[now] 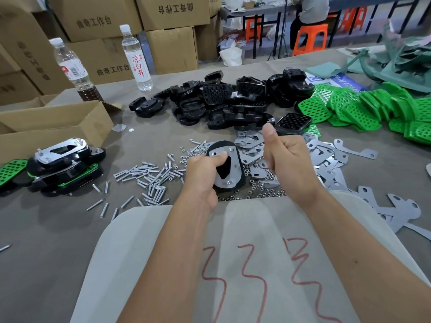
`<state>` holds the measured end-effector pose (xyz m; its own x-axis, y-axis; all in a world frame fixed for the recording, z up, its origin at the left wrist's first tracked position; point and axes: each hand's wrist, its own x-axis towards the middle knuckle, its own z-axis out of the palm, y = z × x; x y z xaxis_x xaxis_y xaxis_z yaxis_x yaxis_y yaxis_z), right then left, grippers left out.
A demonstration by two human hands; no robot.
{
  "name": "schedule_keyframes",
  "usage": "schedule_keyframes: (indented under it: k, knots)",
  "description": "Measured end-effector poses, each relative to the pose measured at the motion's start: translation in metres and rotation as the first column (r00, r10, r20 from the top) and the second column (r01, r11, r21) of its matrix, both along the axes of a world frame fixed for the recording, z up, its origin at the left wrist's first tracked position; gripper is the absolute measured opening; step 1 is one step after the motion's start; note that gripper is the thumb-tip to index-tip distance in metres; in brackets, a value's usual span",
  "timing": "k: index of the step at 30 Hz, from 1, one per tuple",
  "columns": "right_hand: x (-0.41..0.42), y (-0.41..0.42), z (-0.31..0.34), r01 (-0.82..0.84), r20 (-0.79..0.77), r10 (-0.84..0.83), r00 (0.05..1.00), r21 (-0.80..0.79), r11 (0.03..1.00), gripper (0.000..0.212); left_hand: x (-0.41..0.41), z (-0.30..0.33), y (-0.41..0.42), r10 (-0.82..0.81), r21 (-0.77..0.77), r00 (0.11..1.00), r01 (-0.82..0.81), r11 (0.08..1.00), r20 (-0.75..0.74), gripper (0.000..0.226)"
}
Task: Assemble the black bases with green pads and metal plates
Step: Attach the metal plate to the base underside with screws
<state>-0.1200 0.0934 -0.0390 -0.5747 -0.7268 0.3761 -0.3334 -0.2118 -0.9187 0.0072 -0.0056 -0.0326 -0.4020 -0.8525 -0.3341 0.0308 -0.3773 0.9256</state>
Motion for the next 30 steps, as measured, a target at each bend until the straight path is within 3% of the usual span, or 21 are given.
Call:
schedule_keyframes:
  k: [2, 5, 9, 15, 23, 26, 30]
  knots:
    - [-0.001, 0.0, -0.003, 0.008, -0.056, -0.009, 0.998, -0.018, 1.0, 0.06, -0.001, -0.001, 0.001, -0.013, -0.018, 1.0, 0.013, 1.0, 0.005, 0.026]
    - [0.002, -0.006, -0.006, -0.027, -0.2, 0.037, 0.979, 0.055, 0.998, 0.009, 0.001, -0.001, 0.003, -0.04, -0.049, 0.999, 0.04, 0.998, 0.014, 0.019]
    - [0.0, -0.008, -0.008, 0.08, -0.427, -0.046, 0.903, 0.06, 0.995, 0.009, 0.001, 0.001, 0.006, -0.075, -0.121, 0.995, 0.083, 0.989, 0.069, 0.013]
    - [0.007, -0.013, -0.009, 0.152, -0.652, 0.039, 0.757, 0.235, 0.96, 0.009, 0.005, 0.011, 0.016, -0.02, -0.25, 0.993, 0.048, 0.967, 0.114, 0.045]
    - [0.01, -0.014, -0.005, 0.281, -0.693, -0.011, 0.721, 0.277, 0.919, 0.043, 0.004, 0.008, 0.011, -0.109, -0.171, 0.986, 0.13, 0.977, 0.127, 0.034]
    - [0.01, -0.012, -0.006, 0.265, -0.678, 0.034, 0.734, 0.333, 0.905, 0.031, 0.006, 0.006, 0.007, -0.087, -0.161, 0.986, 0.109, 0.981, 0.141, 0.017]
    - [0.013, -0.014, -0.009, 0.267, -0.726, 0.068, 0.685, 0.336, 0.903, 0.019, 0.005, 0.006, 0.006, -0.089, -0.192, 0.983, 0.12, 0.974, 0.163, 0.015]
